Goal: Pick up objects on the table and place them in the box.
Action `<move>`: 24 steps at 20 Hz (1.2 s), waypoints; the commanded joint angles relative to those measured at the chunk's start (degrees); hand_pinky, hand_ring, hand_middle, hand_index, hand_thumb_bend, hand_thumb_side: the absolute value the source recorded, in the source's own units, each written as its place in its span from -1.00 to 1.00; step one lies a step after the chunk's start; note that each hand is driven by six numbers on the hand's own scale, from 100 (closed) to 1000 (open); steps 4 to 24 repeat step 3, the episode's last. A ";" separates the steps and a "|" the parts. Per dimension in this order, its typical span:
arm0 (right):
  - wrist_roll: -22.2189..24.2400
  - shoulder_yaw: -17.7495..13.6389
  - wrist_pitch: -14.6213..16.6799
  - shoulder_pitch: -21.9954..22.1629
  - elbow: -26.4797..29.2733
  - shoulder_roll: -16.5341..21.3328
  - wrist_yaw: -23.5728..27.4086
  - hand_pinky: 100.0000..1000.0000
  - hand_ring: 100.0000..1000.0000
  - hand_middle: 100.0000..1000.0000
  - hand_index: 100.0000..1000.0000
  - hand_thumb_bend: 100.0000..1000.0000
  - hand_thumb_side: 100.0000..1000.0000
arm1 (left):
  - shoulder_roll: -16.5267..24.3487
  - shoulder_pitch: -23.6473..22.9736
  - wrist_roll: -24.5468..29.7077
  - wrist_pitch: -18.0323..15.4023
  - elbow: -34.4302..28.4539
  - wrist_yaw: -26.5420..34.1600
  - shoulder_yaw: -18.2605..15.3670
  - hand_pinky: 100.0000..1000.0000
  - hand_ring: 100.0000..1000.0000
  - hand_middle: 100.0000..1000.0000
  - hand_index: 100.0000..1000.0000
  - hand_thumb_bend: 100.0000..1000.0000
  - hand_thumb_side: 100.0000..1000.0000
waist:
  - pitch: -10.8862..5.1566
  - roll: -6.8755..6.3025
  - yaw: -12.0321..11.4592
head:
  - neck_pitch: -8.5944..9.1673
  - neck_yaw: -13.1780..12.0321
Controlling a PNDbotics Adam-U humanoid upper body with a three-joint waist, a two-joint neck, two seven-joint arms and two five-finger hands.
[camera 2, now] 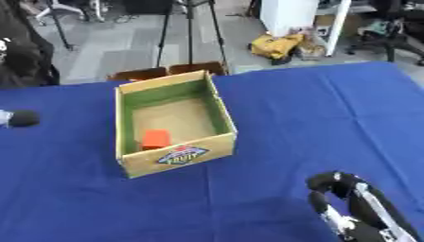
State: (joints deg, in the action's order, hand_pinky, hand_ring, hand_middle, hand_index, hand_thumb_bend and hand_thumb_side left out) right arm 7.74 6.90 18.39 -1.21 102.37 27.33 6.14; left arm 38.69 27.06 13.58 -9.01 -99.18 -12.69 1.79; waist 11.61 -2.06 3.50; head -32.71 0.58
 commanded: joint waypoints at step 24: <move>-0.06 -0.39 0.03 -0.21 0.24 0.62 0.16 0.46 -0.09 -0.30 0.32 -0.55 -0.10 | -1.20 -4.43 0.20 -0.13 -2.29 0.50 -2.01 -0.04 -0.03 -0.03 0.40 0.78 0.31 | -0.88 0.15 -0.44 | -0.37 0.10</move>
